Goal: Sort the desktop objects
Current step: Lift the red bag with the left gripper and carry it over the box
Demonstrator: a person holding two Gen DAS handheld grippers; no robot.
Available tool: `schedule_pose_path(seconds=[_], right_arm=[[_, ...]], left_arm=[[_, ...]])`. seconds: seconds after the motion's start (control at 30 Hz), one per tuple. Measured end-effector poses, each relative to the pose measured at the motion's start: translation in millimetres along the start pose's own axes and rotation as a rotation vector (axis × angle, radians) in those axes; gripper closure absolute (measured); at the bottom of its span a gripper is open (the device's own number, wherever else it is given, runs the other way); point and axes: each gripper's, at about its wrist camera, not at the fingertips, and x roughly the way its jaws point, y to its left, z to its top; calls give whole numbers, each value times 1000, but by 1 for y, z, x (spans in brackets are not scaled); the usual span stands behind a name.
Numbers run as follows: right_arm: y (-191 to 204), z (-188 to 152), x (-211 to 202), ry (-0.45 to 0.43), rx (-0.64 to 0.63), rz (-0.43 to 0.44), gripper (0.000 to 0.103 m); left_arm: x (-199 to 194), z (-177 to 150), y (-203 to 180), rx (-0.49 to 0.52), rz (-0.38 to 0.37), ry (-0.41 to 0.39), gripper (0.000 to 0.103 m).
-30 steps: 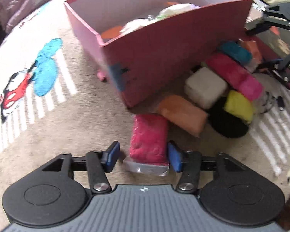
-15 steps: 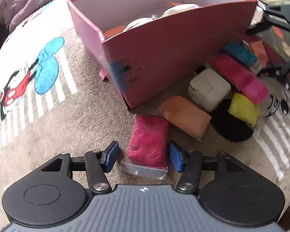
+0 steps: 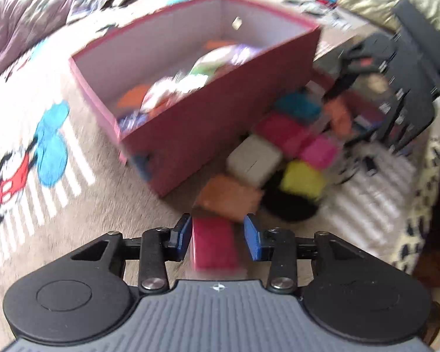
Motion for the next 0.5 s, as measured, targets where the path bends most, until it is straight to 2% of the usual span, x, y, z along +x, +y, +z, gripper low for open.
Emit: schedule_pose_path(seconds=[0.07, 0.17, 0.27, 0.5], right_arm=[[7, -2, -3, 6, -14, 20, 36], [-13, -6, -2, 14, 16, 22, 32], [-11, -1, 3, 9, -10, -1, 31], [-19, 14, 11, -4, -81, -39, 29]], left_arm=[[2, 13, 22, 20, -8, -24, 65], [17, 20, 27, 30, 29, -13, 64], [13, 16, 37, 31, 50, 40, 41], [39, -5, 42, -1, 62, 123, 40]])
